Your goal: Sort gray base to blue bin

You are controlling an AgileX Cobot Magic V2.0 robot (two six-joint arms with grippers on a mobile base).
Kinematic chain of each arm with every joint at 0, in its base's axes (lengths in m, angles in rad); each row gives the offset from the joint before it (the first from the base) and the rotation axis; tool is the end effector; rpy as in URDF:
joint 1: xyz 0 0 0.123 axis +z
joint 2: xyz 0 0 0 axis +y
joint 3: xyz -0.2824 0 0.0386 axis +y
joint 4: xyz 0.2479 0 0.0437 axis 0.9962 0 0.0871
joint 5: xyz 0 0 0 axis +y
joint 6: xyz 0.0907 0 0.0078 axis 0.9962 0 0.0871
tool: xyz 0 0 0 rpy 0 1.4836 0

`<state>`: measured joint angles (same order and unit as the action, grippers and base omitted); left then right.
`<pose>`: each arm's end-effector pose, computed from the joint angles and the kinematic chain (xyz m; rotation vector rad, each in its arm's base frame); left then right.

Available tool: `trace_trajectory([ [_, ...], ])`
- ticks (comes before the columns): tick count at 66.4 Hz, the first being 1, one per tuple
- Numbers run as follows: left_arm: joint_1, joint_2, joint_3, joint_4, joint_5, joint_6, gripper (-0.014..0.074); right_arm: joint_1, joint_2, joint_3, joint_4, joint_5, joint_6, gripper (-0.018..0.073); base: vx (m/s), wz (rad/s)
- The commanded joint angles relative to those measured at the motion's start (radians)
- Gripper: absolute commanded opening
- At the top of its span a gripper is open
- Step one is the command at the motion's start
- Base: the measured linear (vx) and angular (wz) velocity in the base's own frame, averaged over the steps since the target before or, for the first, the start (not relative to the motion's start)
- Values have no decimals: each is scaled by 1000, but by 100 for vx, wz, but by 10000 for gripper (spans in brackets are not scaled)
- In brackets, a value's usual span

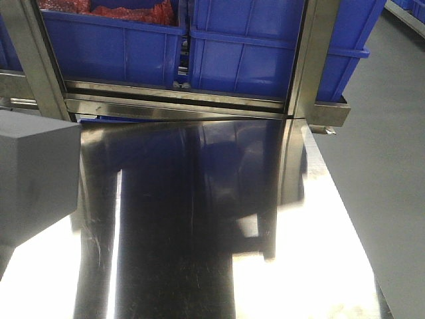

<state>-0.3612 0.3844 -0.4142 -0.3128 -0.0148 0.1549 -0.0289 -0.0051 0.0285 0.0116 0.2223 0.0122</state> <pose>0.0838 -0.0313 0.3275 0.1437 1.4462 -0.4222 0.0561 -0.0014 0.1836 0.0434 1.7287 -0.0018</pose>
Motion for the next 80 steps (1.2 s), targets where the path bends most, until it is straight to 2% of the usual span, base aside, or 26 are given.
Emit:
trace_trajectory([
  [1, -5, -33, -24, -12, -99, -14, -6, -3, 18, 1, -5, -72, -12, -5, 0, 0],
  [80, -5, -39, -24, -12, -105, -14, -6, -3, 18, 1, -5, -72, -12, -5, 0, 0],
])
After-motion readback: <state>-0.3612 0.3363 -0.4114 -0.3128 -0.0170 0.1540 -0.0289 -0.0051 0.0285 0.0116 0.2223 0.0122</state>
